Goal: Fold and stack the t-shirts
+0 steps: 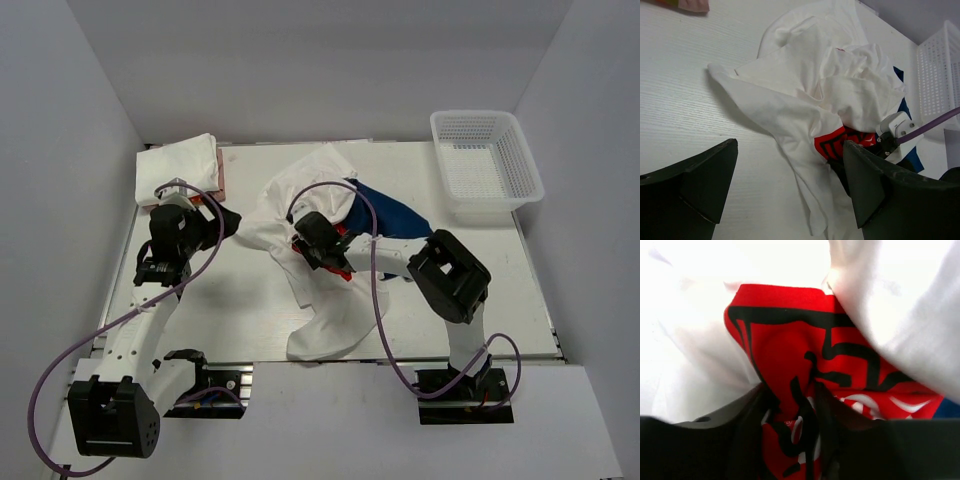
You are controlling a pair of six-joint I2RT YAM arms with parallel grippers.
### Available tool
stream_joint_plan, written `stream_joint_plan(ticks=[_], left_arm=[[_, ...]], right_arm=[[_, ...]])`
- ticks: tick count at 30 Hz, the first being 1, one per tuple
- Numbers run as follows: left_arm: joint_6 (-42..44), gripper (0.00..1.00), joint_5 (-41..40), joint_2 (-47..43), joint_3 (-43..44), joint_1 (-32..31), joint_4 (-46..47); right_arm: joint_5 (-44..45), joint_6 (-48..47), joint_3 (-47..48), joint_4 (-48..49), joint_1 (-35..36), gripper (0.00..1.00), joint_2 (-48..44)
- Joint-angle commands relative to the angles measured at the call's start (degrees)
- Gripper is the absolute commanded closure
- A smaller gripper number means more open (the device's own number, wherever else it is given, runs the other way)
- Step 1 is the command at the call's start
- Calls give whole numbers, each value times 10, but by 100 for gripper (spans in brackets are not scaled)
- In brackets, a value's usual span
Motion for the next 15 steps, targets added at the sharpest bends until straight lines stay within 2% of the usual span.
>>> stream_joint_plan(ticks=[1,2,3,5,10,11,12,15], left_arm=[[-5,5,-25,-8,0,-1,-8],[-5,5,-30,-8,0,-1,-8],[-5,5,-30,-3,0,-1,-8],[-5,5,-30,-3,0,-1,-8],[-5,5,-25,2,0,-1,-13],[-5,1,-25,2,0,-1,-13],[-5,1,-16,2,0,-1,-7],[-5,1,-2,-9,-10,-1,5]], right_arm=[[53,17,24,22,12,63,16],[53,24,25,36,10,70,11],[55,29,24,41,8,85,8],[64,31,29,45,7,100,-11],[123,22,77,35,4,100,-78],[144,14,84,38,3,100,-103],[154,7,87,44,2,100,-129],[179,-29,97,114,-4,100,-175]])
